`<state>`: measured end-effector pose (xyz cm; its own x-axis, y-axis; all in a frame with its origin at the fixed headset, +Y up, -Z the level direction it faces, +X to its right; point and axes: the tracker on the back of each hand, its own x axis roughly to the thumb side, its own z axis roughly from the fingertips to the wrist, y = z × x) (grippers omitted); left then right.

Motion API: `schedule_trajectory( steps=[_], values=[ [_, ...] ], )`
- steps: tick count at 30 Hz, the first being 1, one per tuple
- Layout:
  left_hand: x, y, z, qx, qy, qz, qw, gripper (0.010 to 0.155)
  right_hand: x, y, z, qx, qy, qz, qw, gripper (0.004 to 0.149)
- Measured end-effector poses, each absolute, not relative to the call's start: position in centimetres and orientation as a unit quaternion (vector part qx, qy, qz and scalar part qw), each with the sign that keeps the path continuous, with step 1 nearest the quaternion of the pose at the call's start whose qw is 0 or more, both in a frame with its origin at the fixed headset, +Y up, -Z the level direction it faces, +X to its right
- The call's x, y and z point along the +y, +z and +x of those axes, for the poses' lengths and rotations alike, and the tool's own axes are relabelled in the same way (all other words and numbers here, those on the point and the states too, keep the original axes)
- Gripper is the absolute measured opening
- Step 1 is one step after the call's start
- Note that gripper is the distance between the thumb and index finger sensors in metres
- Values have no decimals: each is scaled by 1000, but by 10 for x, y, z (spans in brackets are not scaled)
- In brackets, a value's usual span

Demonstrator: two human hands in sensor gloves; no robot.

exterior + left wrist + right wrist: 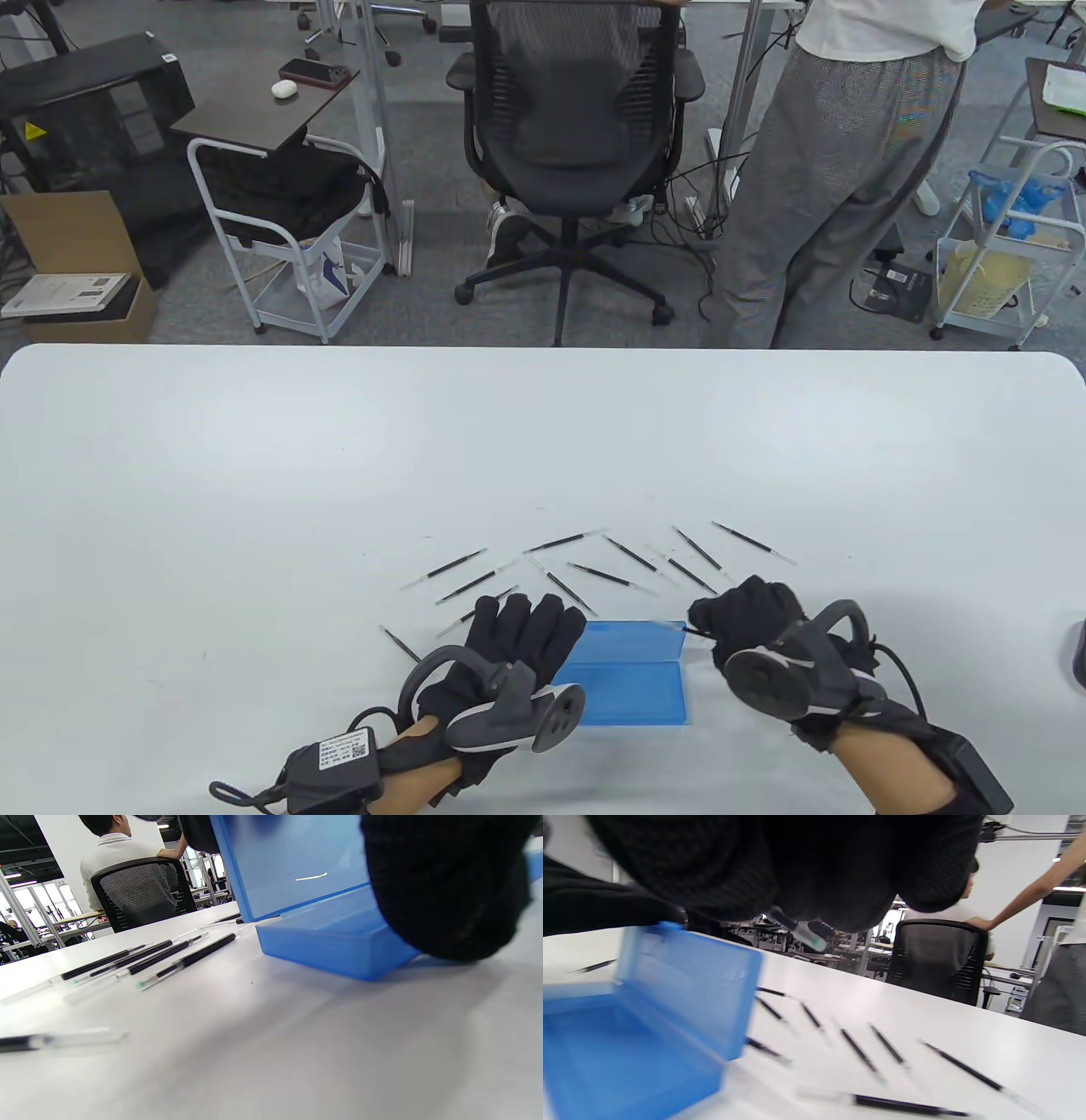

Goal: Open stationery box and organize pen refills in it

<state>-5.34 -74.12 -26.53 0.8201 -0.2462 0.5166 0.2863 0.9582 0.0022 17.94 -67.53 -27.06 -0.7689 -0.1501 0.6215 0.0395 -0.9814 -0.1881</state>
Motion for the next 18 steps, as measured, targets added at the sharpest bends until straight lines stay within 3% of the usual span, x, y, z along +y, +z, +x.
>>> schedule_trajectory(
  steps=[7,18],
  values=[
    [-742,-266,-53,-266,-136,-40,954,126,-717,-244,114,48,-926,-345,148,55],
    [-742,-267,-55,-268,-127,-50,954,124,-741,-254,94,47,-917,-342,199,54]
  ],
)
